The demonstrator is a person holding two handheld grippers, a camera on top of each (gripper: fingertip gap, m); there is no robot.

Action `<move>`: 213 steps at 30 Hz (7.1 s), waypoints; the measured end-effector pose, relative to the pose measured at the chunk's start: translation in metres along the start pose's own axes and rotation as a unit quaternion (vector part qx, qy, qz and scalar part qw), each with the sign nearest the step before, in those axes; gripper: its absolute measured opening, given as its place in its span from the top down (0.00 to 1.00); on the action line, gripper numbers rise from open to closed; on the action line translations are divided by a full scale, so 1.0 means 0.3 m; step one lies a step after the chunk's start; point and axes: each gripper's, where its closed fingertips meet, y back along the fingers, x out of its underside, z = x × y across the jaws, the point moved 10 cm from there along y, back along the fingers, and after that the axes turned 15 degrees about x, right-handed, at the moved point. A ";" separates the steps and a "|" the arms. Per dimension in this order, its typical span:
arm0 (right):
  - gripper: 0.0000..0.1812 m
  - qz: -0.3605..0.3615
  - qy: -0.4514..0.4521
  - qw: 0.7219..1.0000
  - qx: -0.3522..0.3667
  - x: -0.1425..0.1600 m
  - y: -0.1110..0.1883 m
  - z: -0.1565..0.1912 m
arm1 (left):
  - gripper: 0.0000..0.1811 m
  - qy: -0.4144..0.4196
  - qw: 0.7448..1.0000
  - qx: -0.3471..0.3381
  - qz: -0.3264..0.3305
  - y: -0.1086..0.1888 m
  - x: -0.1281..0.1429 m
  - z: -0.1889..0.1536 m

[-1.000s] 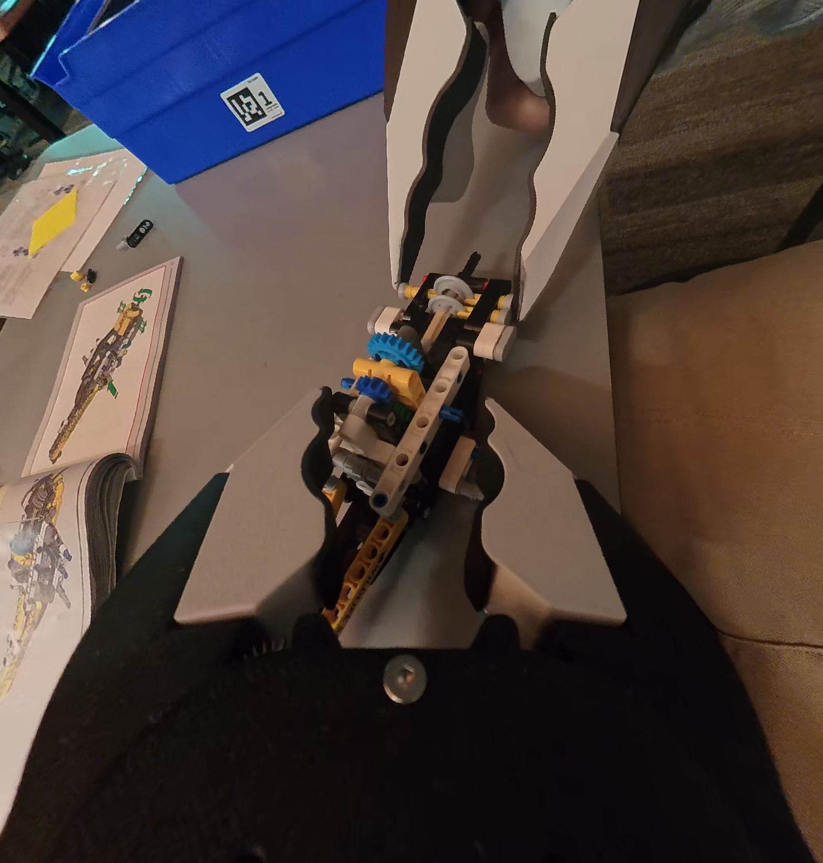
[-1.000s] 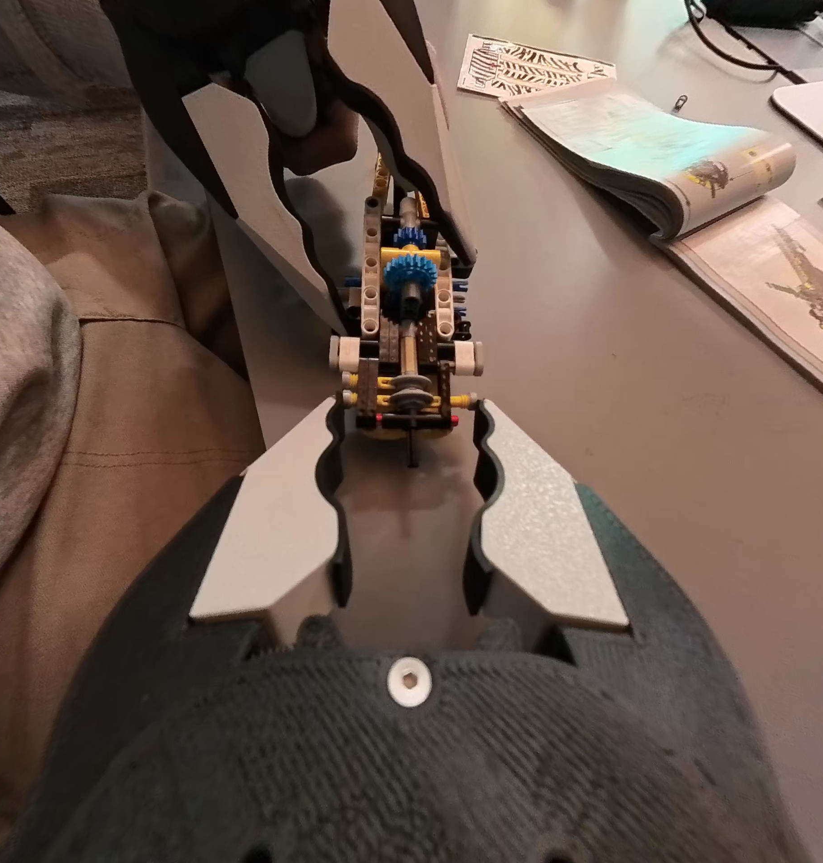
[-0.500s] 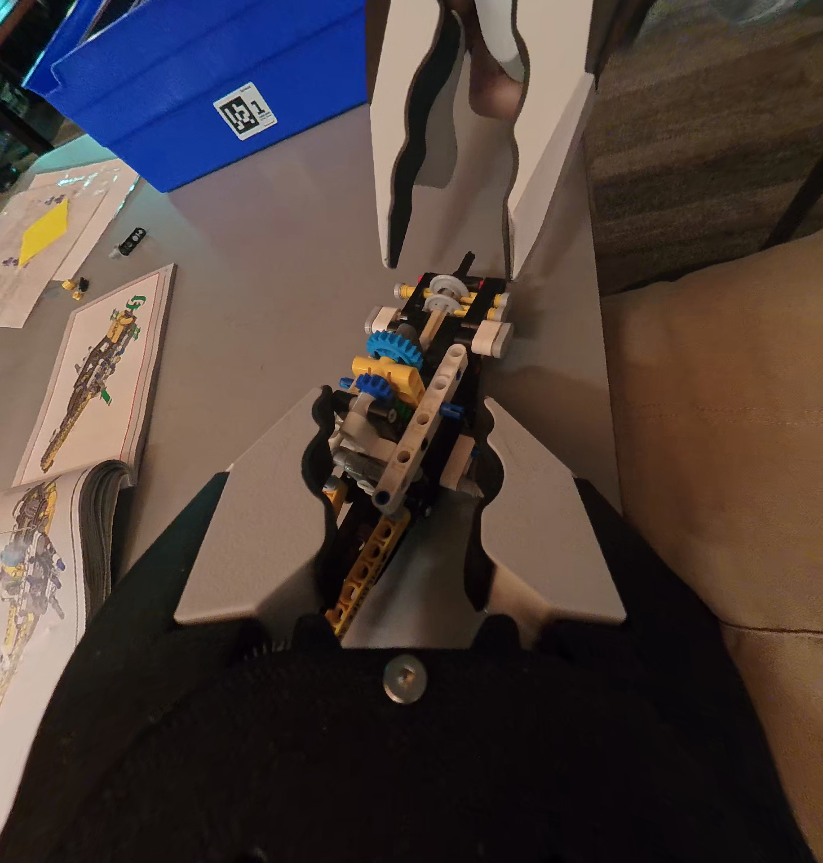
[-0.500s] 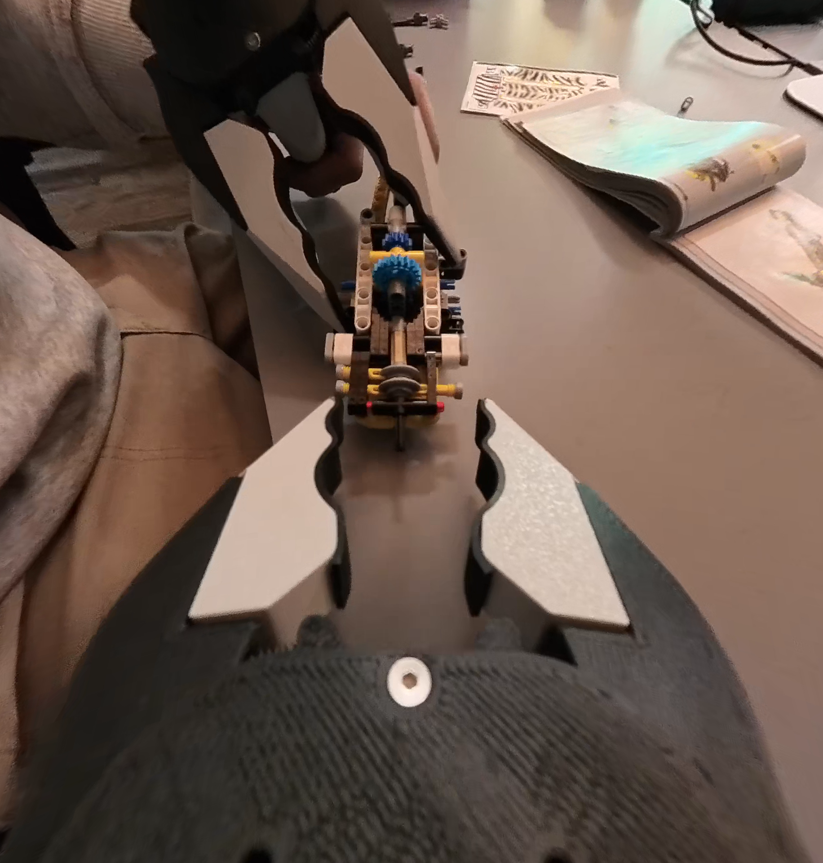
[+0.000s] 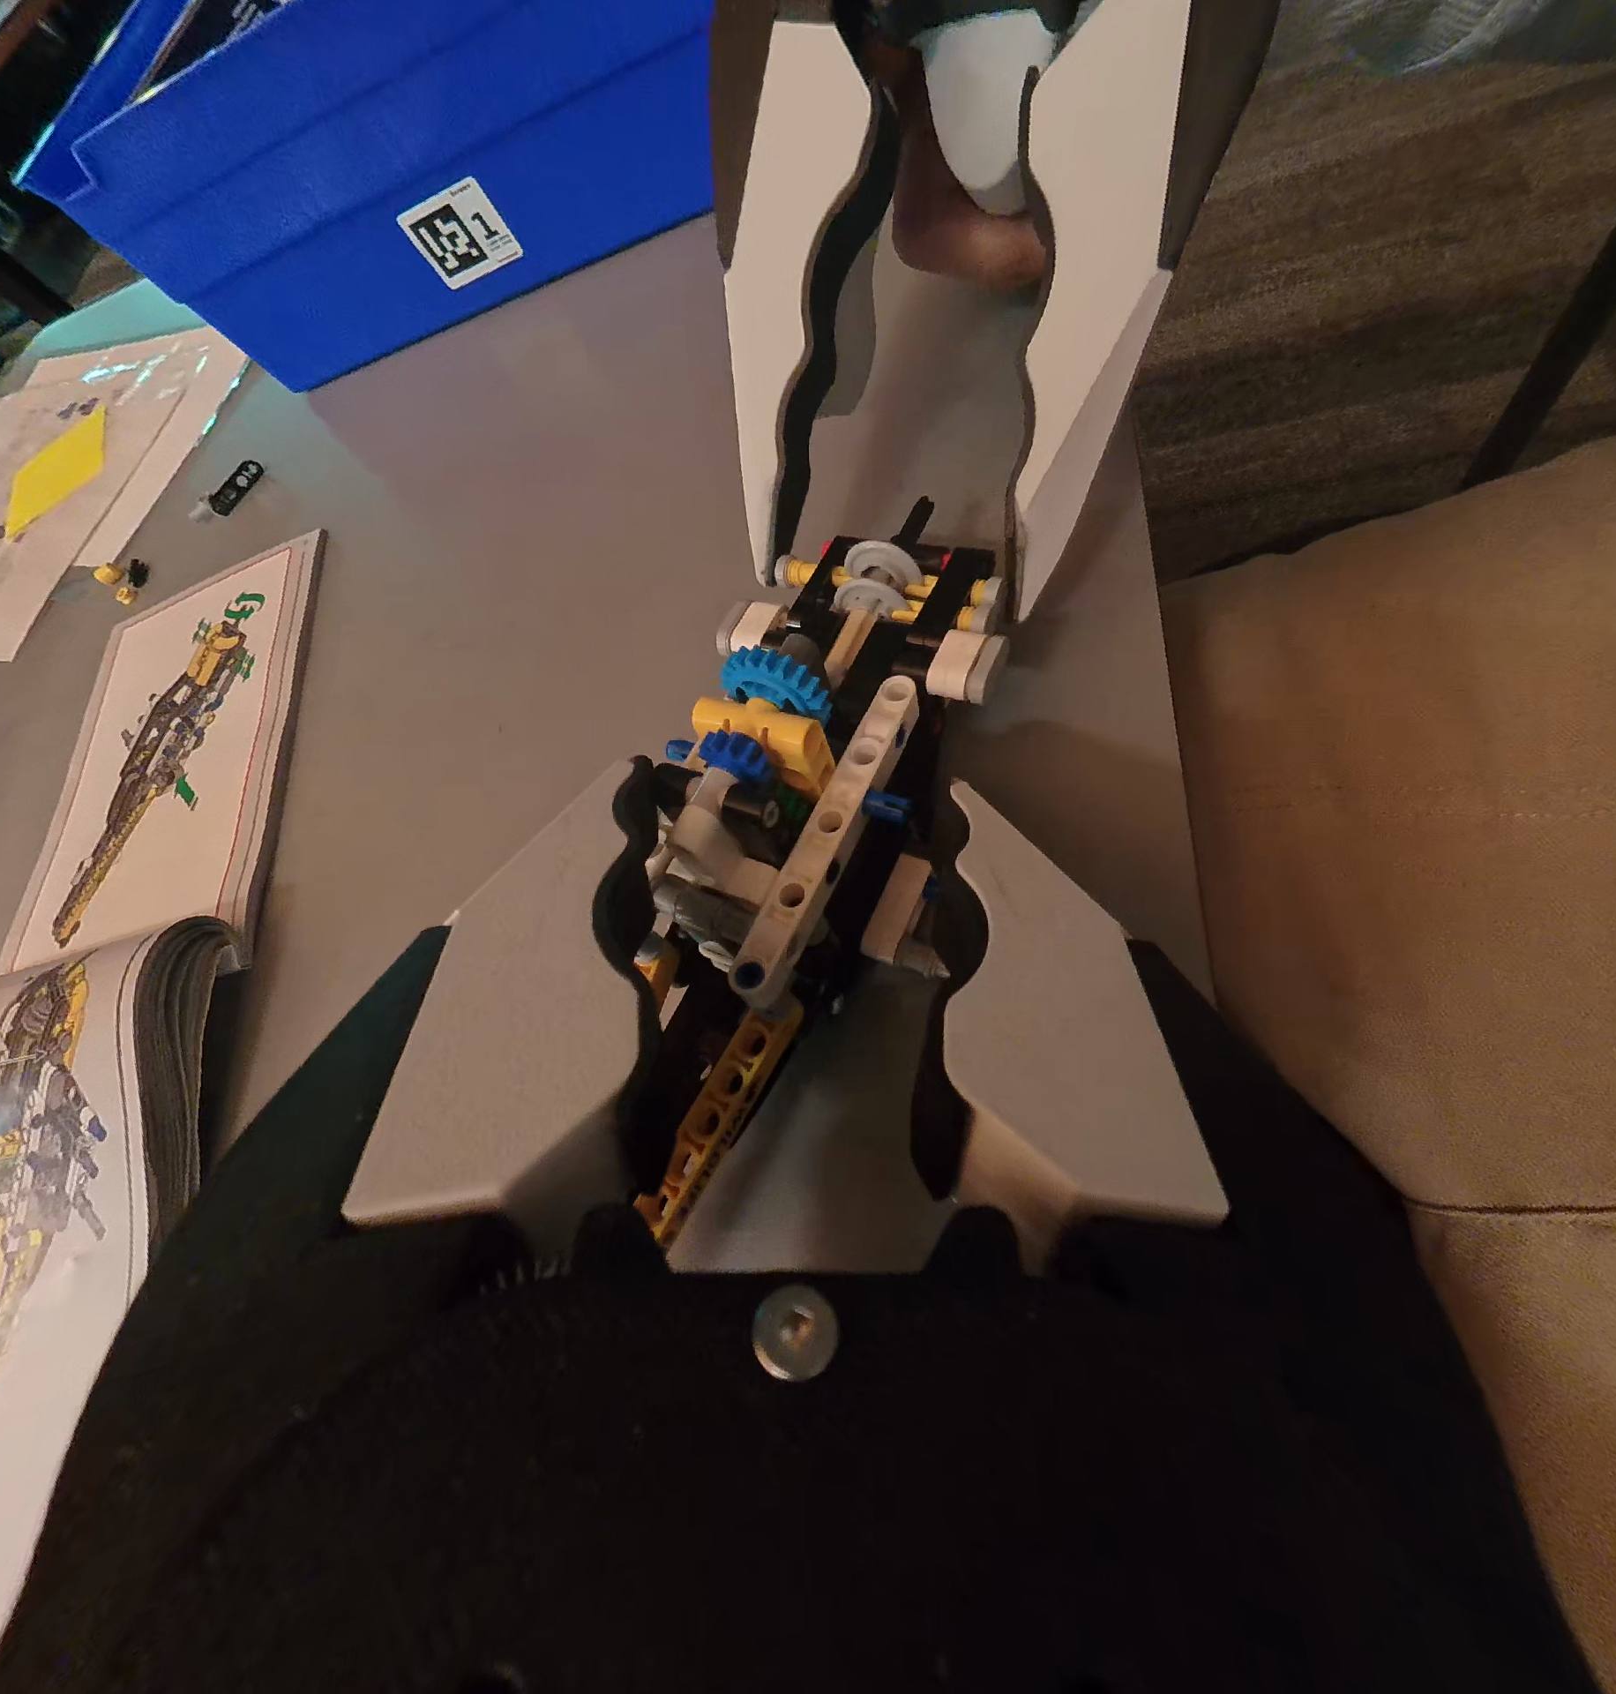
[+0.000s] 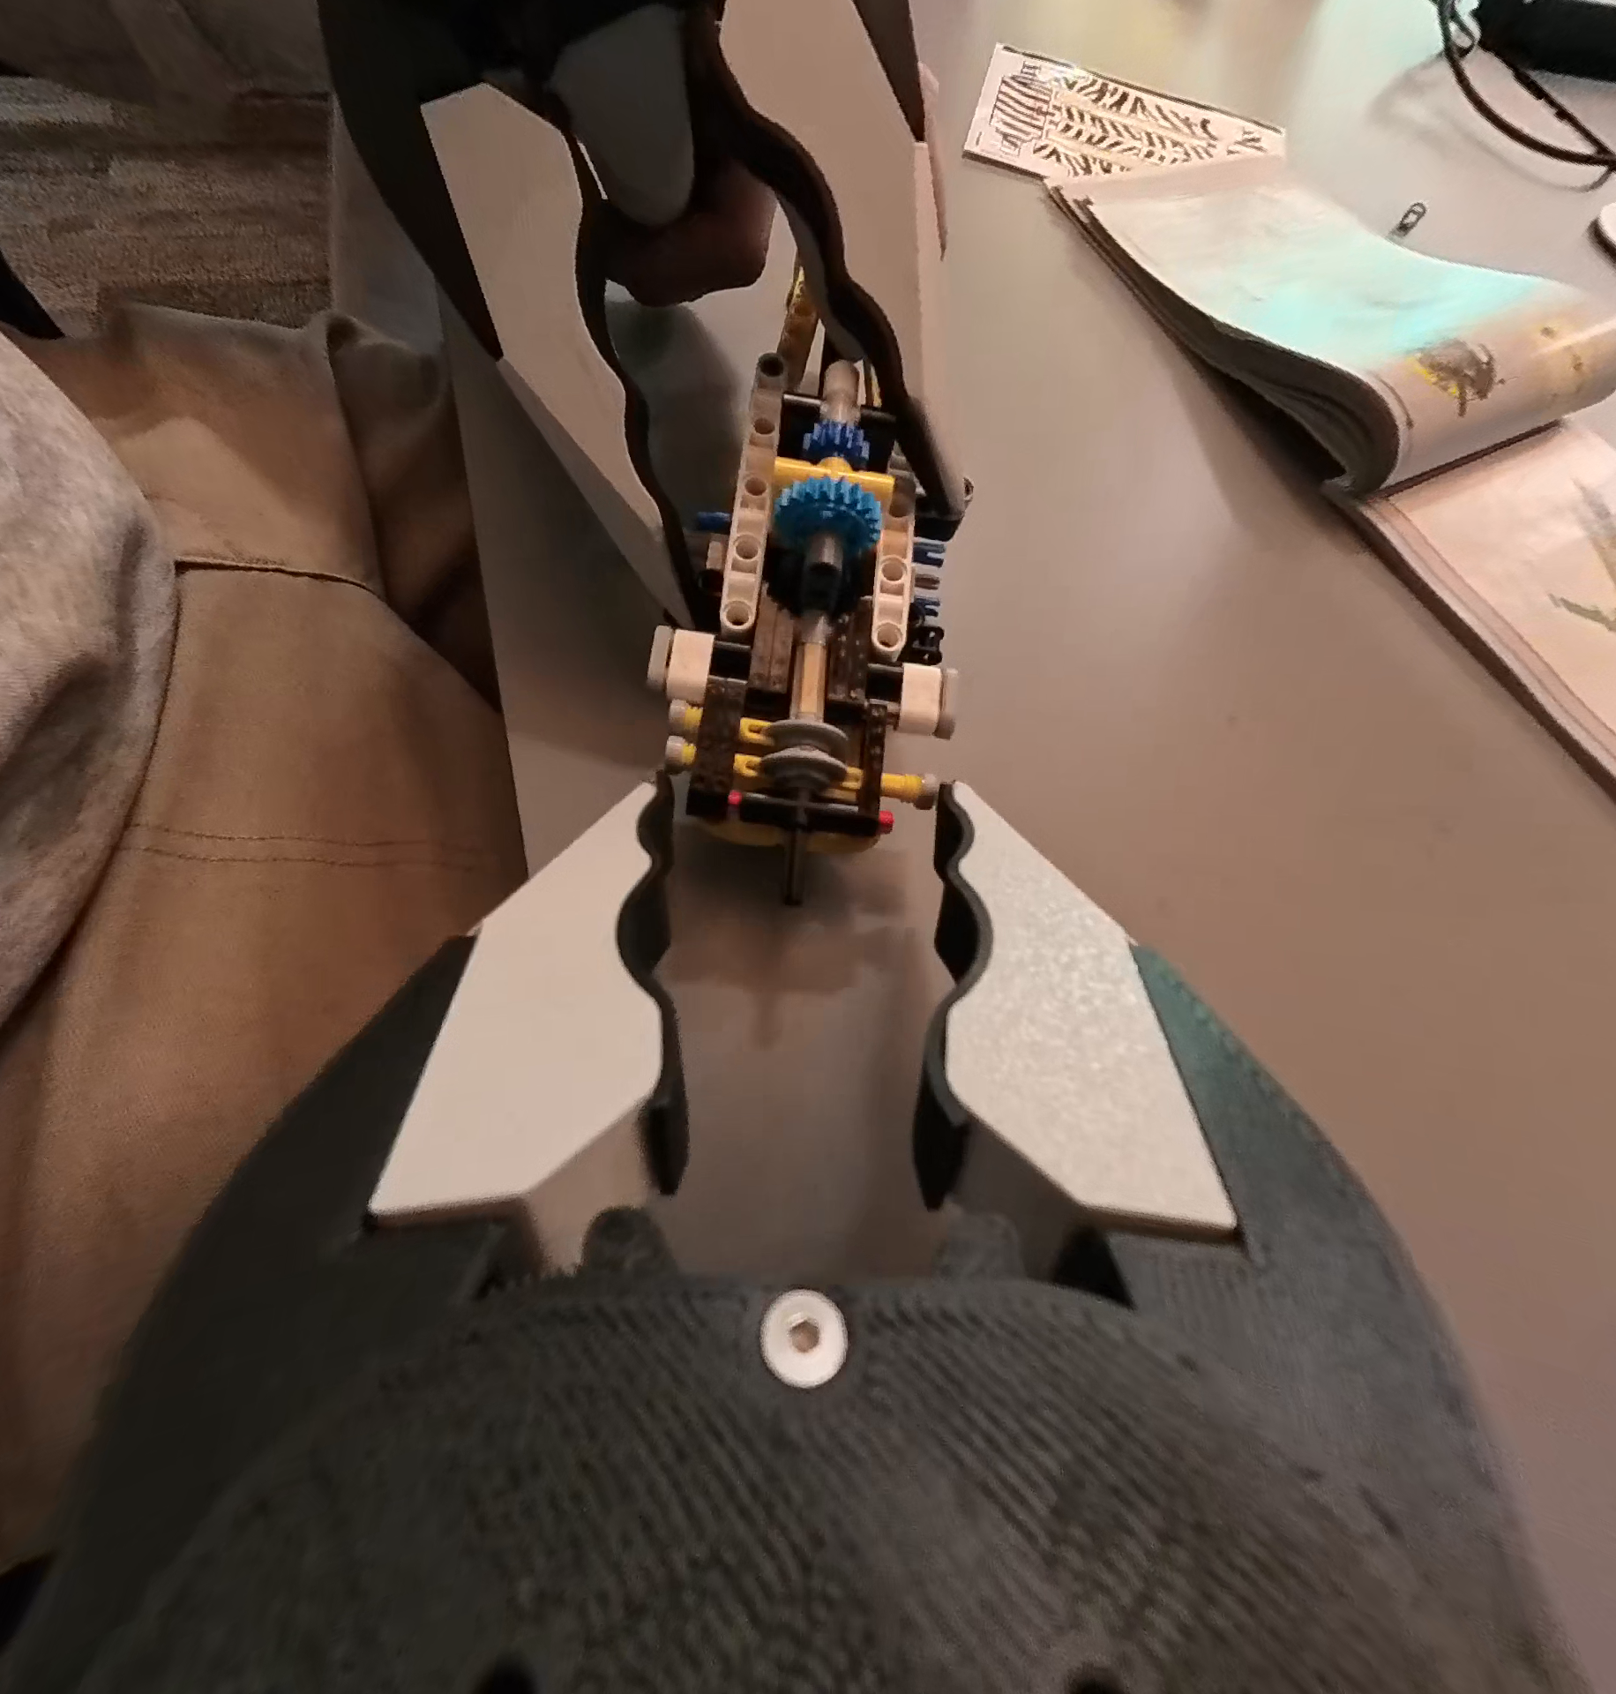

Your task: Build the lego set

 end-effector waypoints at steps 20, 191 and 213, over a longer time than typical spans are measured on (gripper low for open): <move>0.68 0.000 -0.004 1.000 0.008 0.000 0.002 -0.003 | 0.68 0.000 1.000 0.000 0.000 -0.001 -0.006 -0.007; 0.80 0.016 -0.478 0.878 -0.011 0.086 0.069 -0.075 | 0.68 -0.011 1.000 0.017 -0.014 0.011 0.001 -0.016; 0.83 -0.126 -0.648 0.747 -0.078 0.129 0.055 -0.015 | 0.69 -0.038 0.996 -0.055 -0.065 -0.002 -0.069 -0.031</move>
